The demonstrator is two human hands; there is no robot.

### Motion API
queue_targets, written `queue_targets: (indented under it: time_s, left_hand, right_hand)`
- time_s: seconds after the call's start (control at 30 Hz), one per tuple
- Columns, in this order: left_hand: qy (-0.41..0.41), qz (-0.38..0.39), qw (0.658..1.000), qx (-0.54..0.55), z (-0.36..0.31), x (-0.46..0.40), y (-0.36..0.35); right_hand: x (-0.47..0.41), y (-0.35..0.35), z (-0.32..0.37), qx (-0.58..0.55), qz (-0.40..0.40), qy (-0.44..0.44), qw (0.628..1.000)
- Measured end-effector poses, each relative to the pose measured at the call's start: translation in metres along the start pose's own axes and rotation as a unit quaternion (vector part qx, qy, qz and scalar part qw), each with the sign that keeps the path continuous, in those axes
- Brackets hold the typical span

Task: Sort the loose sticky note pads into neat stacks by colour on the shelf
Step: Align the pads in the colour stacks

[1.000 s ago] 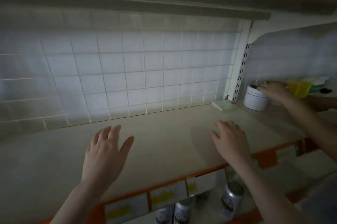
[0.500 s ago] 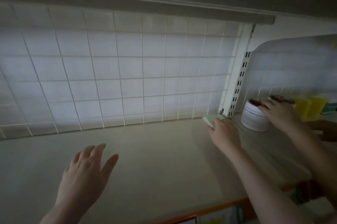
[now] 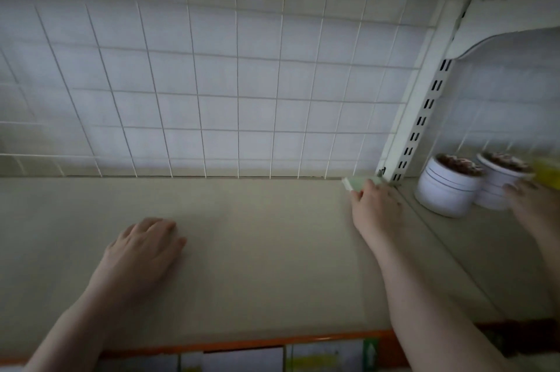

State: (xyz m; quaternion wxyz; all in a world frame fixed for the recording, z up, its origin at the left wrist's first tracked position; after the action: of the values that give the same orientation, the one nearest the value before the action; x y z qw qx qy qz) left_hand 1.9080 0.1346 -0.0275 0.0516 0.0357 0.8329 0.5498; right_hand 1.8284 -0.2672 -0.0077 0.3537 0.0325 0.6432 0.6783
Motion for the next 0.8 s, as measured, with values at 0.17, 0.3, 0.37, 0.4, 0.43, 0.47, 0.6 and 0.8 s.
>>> queue_targets:
  time_s: [0.17, 0.3, 0.37, 0.4, 0.43, 0.47, 0.6, 0.8]
  left_hand:
    - [-0.026, 0.017, 0.999, -0.012, 0.003, 0.002, -0.004]
    - [-0.029, 0.017, 0.999, -0.012, 0.003, 0.002, -0.004]
    - [-0.029, 0.013, 0.999, -0.013, 0.003, 0.0, -0.004]
    - [-0.03, 0.009, 0.999, -0.013, 0.003, -0.001, -0.003]
    - [-0.029, 0.004, 0.999, -0.012, 0.003, -0.001, -0.002]
    - [-0.029, -0.001, 1.0, -0.012, 0.003, -0.001, -0.001]
    - [-0.03, -0.005, 0.999, -0.017, 0.001, -0.002, 0.001]
    - [-0.034, 0.0, 0.999, -0.011, 0.0, -0.002, 0.0]
  right_hand:
    - [0.003, -0.008, 0.008, 0.058, 0.034, 0.025, 0.997]
    - [0.003, -0.022, -0.003, 0.015, 0.085, 0.005, 0.996]
    - [0.004, -0.026, -0.004, 0.008, 0.105, 0.012, 0.994]
    - [0.005, -0.025, -0.003, 0.009, 0.108, 0.018, 0.994]
    - [0.006, -0.022, -0.002, 0.011, 0.108, 0.024, 0.994]
    - [0.008, -0.02, 0.0, 0.015, 0.11, 0.031, 0.993]
    - [0.028, -0.003, 0.02, 0.015, 0.119, 0.066, 0.991]
    - [0.066, 0.034, 0.041, -0.087, 0.075, 0.096, 0.989]
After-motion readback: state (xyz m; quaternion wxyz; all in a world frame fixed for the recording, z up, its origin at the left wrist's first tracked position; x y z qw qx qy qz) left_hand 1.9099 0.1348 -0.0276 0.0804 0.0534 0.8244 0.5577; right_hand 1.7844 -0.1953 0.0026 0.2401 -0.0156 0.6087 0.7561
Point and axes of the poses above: each hand's wrist, its own x-axis away from the middle knuckle, its own y-axis out of the back of the hand, z = x × y, the point moved 9 cm from there along -x, towards the middle knuckle, and after that the axes turned 10 degrees about y, right-handed, at the moved point
